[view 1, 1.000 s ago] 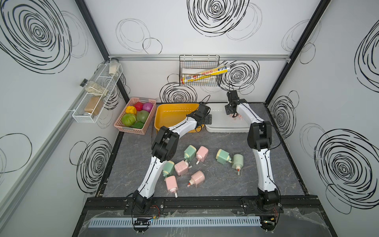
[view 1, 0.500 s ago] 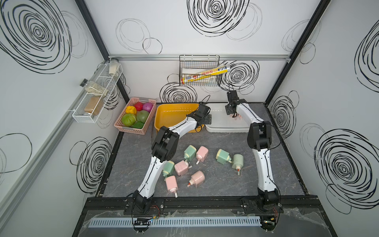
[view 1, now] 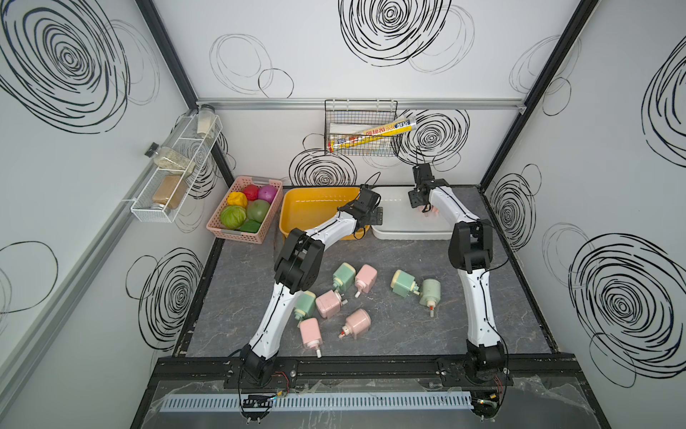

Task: Place the pencil sharpeners by color into the storage box
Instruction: Place the pencil sharpener in the storage box.

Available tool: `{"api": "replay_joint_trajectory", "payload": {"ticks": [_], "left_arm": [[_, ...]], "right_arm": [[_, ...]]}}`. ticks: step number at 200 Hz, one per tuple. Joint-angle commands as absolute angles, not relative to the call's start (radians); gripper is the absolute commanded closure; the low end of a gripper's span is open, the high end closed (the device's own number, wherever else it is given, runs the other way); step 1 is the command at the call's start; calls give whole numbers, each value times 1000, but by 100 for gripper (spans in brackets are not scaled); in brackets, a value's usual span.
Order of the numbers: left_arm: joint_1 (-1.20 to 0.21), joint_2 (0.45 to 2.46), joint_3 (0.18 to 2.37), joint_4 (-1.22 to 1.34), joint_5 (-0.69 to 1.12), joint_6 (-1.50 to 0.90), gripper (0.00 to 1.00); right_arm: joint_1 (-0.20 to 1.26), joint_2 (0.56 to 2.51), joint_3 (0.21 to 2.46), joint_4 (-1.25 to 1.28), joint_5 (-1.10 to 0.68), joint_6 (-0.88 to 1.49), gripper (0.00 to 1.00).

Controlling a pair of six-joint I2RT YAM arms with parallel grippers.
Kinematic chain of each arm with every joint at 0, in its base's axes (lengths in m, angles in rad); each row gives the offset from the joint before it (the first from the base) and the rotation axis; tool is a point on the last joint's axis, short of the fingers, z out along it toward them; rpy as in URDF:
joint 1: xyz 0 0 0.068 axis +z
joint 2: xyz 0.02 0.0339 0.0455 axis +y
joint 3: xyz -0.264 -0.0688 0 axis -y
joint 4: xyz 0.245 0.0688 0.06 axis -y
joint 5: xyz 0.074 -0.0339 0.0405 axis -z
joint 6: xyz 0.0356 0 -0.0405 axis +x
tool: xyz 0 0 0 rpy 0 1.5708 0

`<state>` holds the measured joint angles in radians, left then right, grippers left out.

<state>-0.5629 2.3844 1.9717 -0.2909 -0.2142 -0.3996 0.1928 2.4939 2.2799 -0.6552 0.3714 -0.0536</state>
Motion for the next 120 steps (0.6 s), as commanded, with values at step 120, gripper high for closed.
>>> {"api": "replay_joint_trajectory", "payload": {"ticks": [120], "left_arm": [[-563, 2370, 1967, -305, -251, -385, 1]], "right_arm": [[204, 2464, 2307, -617, 495, -117, 1]]}}
